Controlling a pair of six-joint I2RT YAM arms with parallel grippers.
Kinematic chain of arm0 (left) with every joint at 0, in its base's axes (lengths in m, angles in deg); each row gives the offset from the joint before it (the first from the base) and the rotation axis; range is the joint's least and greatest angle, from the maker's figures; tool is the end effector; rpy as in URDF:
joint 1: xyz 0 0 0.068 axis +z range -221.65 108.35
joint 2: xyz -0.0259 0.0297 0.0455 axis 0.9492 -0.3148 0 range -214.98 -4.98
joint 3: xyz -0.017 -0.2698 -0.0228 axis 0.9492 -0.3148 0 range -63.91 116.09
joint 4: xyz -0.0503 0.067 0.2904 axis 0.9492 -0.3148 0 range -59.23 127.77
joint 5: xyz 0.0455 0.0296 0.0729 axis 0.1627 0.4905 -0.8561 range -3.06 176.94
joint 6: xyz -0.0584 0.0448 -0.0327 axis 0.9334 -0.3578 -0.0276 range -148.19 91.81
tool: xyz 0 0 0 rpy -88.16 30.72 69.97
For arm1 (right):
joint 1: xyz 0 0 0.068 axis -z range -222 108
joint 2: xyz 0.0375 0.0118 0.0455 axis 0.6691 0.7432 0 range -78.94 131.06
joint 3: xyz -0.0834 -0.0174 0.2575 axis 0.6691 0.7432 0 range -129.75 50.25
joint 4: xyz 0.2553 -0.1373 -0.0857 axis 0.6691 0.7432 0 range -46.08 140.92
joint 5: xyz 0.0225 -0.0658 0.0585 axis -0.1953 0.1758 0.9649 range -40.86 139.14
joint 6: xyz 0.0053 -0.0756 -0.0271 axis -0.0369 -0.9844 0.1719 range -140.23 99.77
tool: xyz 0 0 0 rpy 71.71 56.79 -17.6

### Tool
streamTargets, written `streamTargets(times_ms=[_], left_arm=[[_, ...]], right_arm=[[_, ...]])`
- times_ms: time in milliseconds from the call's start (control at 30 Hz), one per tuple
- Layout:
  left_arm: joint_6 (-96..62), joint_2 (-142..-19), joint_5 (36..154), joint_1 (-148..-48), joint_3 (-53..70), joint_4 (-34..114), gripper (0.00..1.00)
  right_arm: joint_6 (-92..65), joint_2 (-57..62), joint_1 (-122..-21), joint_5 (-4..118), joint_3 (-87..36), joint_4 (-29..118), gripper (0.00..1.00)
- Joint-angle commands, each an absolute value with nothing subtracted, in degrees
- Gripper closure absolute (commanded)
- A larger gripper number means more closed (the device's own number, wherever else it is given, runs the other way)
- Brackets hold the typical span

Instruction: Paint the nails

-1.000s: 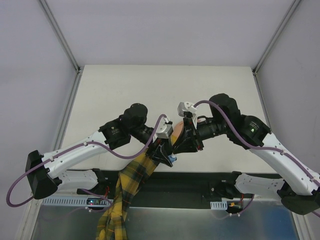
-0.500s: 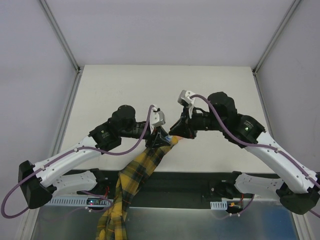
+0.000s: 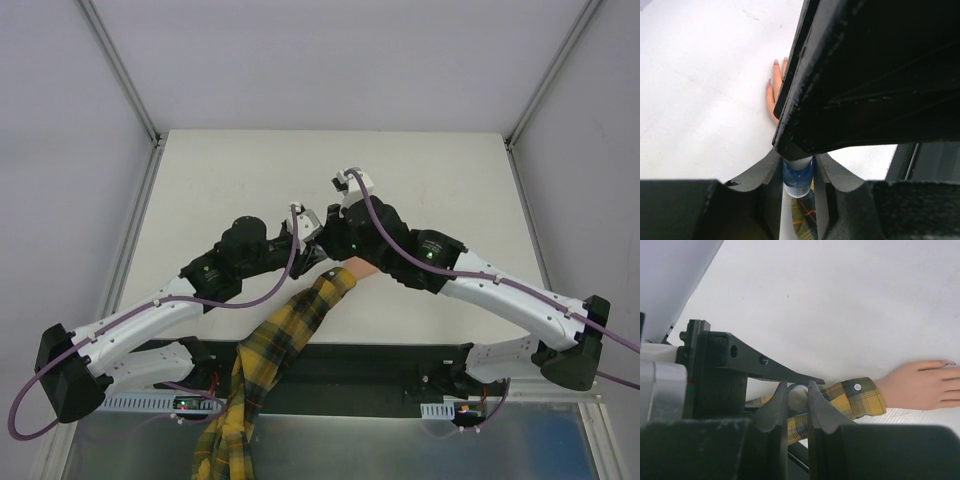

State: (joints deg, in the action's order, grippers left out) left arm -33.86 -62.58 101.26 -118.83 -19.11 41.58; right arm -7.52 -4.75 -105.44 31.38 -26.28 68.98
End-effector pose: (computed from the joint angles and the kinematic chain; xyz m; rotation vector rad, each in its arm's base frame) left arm 0.2004 -0.2415 0.3077 0.9586 1.5018 -0.7444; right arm 0.1814 0.3155 0.3835 -0.6625 1.8778 0.5692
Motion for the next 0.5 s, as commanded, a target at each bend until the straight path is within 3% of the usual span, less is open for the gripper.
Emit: streamTargets(times_ms=[0, 167, 233, 267, 300, 333, 467], left_arm=[[-34.9, -60.4, 96.4, -117.6, -19.3, 54.7, 1.0], [-33.7, -62.5, 98.0, -117.5, -19.3, 55.4, 1.0], [-33.7, -62.5, 98.4, -117.6, -19.3, 55.3, 1.0], [-34.0, -62.4, 98.6, -117.5, -19.3, 55.2, 1.0], [-34.0, -62.4, 99.0, -117.5, -19.3, 54.8, 1.0], [-34.0, -62.3, 99.8, -117.6, -19.2, 54.6, 1.0], [-33.6, -62.4, 104.4, -117.5, -18.2, 53.5, 1.0]], right_arm=[[-4.1, -5.9, -106.2, 30.9, -26.1, 69.2, 1.0], [-4.8, -4.9, -105.3, 32.2, -25.4, 68.7, 1.0], [-5.5, -5.4, -105.3, 32.3, -25.4, 68.5, 0.95], [-5.8, -5.5, -105.2, 32.5, -25.6, 68.5, 0.91], [-6.2, -5.8, -105.2, 32.6, -25.7, 68.9, 0.76], [-6.8, -6.2, -105.2, 32.4, -25.9, 69.2, 0.69], [-8.4, -7.9, -105.3, 33.3, -28.1, 72.6, 0.55]])
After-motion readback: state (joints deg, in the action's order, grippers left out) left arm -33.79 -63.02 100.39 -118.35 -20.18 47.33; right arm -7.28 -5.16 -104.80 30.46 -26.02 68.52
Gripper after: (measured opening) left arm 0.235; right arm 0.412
